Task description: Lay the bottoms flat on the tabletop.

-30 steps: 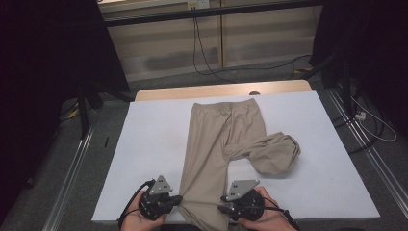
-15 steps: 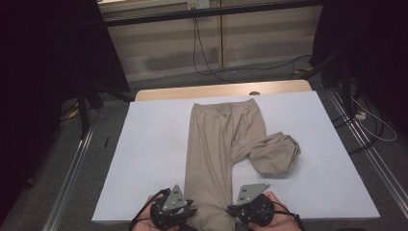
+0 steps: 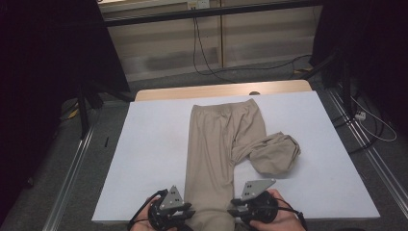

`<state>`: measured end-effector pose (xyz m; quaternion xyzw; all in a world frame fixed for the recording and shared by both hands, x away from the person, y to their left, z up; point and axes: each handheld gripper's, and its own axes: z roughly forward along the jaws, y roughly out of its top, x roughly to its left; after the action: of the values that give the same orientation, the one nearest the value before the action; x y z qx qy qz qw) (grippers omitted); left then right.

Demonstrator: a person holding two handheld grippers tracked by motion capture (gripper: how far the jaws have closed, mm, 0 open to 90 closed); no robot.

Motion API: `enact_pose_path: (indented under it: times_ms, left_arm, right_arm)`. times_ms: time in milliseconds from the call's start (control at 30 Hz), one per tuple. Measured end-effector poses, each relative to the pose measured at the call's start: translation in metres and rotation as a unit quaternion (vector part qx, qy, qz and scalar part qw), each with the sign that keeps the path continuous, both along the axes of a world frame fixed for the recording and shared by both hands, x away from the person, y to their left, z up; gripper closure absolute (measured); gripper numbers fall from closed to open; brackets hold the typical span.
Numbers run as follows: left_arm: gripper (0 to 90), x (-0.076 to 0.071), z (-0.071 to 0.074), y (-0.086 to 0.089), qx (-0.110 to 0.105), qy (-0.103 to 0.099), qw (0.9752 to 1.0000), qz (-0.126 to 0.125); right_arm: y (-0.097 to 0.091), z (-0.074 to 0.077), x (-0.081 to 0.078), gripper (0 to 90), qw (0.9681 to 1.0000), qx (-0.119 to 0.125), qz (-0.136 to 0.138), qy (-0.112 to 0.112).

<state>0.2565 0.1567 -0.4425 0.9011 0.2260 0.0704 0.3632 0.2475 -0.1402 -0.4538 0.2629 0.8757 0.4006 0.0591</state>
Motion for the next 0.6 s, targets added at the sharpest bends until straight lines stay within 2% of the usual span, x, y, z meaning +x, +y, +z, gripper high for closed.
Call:
enact_pose_path:
  times_ms: [67,100,167,233,267,300,400,467,500,600]
  left_arm:
    - [55.4,0.005,-0.001,0.002,-0.005,-0.016,0.9997,0.02]
    - [50.8,0.007,-0.002,0.003,-0.01,-0.014,0.9995,0.028]
    - [44.9,0.013,-0.002,0.006,-0.014,-0.016,0.999,0.04]
    - [35.5,0.017,-0.003,0.008,-0.019,-0.019,0.9981,0.056]
    - [33.7,0.019,-0.002,0.009,-0.021,-0.026,0.9977,0.06]
    - [32.2,0.02,-0.002,0.009,-0.024,-0.028,0.9975,0.06]
    - [25.9,0.023,-0.002,0.01,-0.027,-0.031,0.9965,0.073]
    - [24.4,0.027,-0.003,0.013,-0.042,-0.011,0.9959,0.08]
    - [23.2,0.028,-0.004,0.013,-0.044,-0.004,0.9955,0.084]
    - [20.1,0.03,-0.005,0.015,-0.04,-0.012,0.9947,0.094]
  right_arm:
    - [-0.011,0.003,0.008,57.2,0.9993,0.002,-0.035,-0.009]
    - [-0.018,0.004,0.014,56.2,0.9981,0.005,-0.06,-0.014]
    - [-0.03,0.006,0.021,54.3,0.9956,0.002,-0.092,-0.02]
    - [-0.043,0.007,0.028,46.6,0.9897,-0.006,-0.14,-0.031]
    - [-0.05,0.007,0.031,44.5,0.9864,-0.014,-0.16,-0.035]
    - [-0.057,0.007,0.035,41.8,0.9812,-0.024,-0.186,-0.044]
    - [-0.071,0.004,0.046,32.1,0.9739,-0.037,-0.219,-0.05]
    - [-0.078,0.001,0.056,23.2,0.9703,-0.045,-0.233,-0.046]
    - [-0.08,0.0,0.061,22.6,0.9668,-0.057,-0.244,-0.051]
    - [-0.084,-0.001,0.072,21.6,0.9626,-0.062,-0.256,-0.061]
